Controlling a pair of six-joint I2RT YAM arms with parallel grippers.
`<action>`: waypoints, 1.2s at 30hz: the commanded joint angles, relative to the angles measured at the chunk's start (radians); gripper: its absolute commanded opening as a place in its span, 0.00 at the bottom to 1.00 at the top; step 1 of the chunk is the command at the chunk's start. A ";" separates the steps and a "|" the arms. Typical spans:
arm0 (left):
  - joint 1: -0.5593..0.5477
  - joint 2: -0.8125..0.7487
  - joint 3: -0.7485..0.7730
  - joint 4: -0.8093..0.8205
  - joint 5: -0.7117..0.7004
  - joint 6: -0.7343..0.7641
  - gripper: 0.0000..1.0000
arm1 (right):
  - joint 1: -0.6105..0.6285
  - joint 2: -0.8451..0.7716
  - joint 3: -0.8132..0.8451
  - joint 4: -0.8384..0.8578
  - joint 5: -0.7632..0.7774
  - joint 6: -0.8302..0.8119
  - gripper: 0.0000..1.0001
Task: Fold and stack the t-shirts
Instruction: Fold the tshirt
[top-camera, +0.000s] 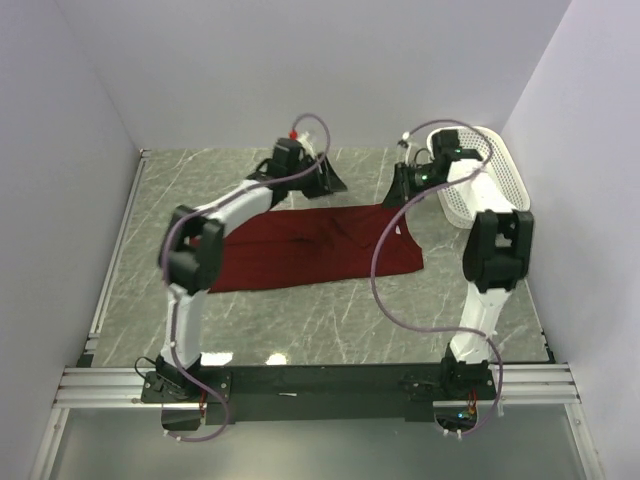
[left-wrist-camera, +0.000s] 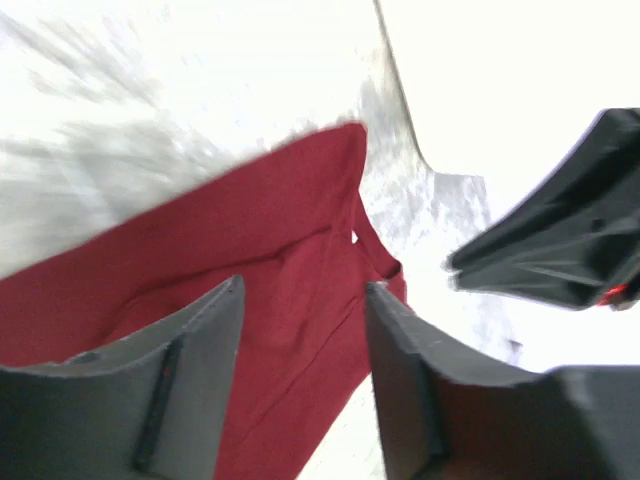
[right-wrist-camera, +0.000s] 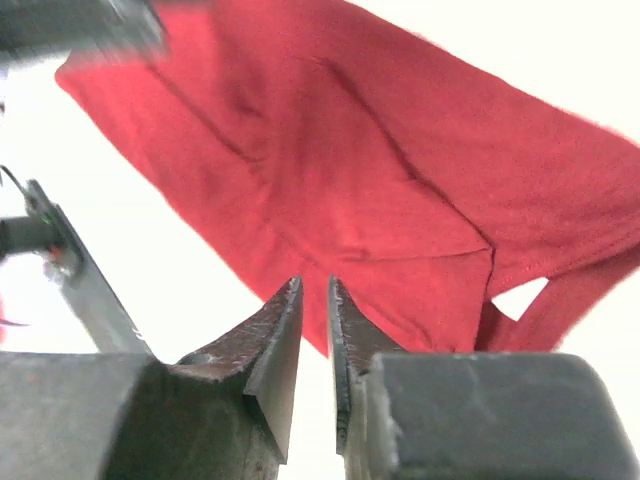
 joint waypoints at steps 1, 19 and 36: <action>0.036 -0.271 -0.112 -0.087 -0.209 0.303 0.59 | -0.004 -0.208 -0.026 -0.112 -0.038 -0.187 0.24; 0.121 -0.273 -0.225 -0.233 -0.346 0.921 0.54 | -0.056 -0.616 -0.511 0.035 -0.018 -0.222 0.32; 0.087 0.130 0.213 -0.447 -0.097 1.053 0.52 | -0.101 -0.607 -0.537 0.017 -0.096 -0.248 0.32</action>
